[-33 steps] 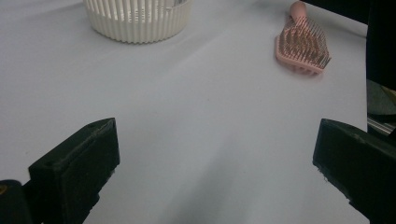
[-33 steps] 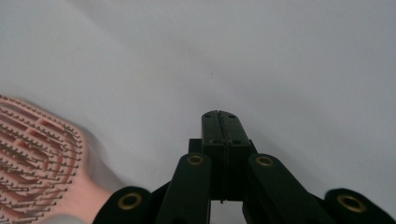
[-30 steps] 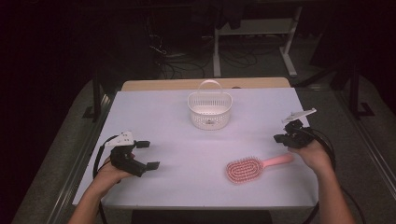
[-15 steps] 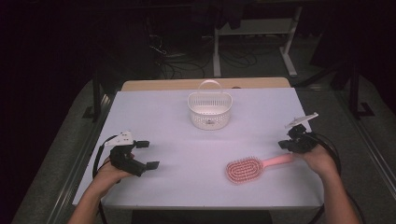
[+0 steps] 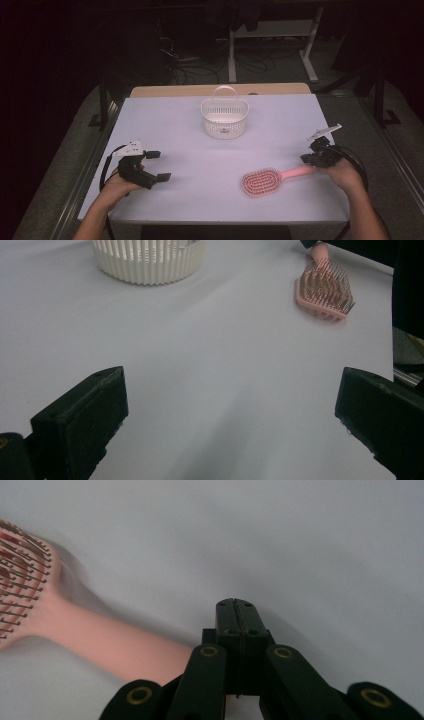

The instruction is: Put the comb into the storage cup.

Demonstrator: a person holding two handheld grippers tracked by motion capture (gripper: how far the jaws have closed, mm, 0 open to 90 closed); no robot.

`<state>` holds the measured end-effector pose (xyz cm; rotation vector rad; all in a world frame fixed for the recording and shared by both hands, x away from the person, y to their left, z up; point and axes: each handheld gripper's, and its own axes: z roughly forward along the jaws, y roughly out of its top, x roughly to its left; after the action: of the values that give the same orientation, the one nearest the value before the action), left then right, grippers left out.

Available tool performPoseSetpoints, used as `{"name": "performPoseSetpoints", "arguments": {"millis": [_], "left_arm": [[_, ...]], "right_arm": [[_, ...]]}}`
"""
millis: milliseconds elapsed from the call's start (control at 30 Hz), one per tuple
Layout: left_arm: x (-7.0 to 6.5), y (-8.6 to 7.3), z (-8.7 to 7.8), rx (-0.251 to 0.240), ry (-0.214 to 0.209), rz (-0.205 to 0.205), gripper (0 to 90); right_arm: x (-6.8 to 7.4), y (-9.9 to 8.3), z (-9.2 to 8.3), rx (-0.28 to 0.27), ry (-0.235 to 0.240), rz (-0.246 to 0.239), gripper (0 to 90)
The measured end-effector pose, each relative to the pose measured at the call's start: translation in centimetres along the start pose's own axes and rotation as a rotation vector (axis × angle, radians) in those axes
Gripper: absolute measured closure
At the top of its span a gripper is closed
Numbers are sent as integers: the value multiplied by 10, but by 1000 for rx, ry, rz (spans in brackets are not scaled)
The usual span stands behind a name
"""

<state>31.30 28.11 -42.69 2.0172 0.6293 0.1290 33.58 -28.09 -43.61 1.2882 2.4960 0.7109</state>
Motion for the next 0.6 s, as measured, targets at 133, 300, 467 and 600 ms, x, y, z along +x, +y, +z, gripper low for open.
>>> {"name": "performPoseSetpoints", "arguments": {"millis": [133,300,467,600], "left_arm": [[0,0,-1,0,1,-1,5],[0,0,-1,-2,3,-2,5],[-1,0,-2,-7,4,-4,5],[-1,0,-2,-7,2,-1,5]], "right_arm": [[0,-1,2,11,0,0,890],[-1,-3,1,10,6,12,890],[0,-4,0,15,4,13,890],[1,-7,0,21,5,13,891]]}}
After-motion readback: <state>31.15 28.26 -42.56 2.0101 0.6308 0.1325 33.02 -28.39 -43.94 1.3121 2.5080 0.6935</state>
